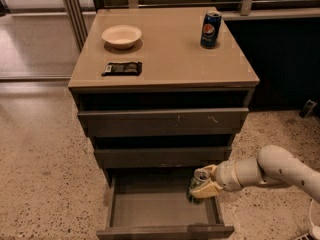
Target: Place green can into bottom drawer
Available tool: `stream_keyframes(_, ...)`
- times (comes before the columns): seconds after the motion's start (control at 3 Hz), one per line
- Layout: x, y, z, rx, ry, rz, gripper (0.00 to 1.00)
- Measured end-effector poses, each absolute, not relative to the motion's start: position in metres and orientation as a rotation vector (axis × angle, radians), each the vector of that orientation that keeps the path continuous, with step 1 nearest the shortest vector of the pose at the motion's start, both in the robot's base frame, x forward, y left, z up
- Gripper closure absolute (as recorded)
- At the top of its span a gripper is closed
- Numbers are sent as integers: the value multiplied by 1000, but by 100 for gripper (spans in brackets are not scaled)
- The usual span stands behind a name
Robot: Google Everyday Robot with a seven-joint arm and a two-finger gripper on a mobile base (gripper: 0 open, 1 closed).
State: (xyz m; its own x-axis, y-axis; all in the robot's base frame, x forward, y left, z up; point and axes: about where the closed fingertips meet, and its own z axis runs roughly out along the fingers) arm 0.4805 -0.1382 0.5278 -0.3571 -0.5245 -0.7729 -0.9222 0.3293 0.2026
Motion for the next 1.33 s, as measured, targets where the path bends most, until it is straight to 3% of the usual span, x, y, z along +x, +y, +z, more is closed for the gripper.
stream_keyframes(1.33,521,-123,370,-1492,1711,767,100)
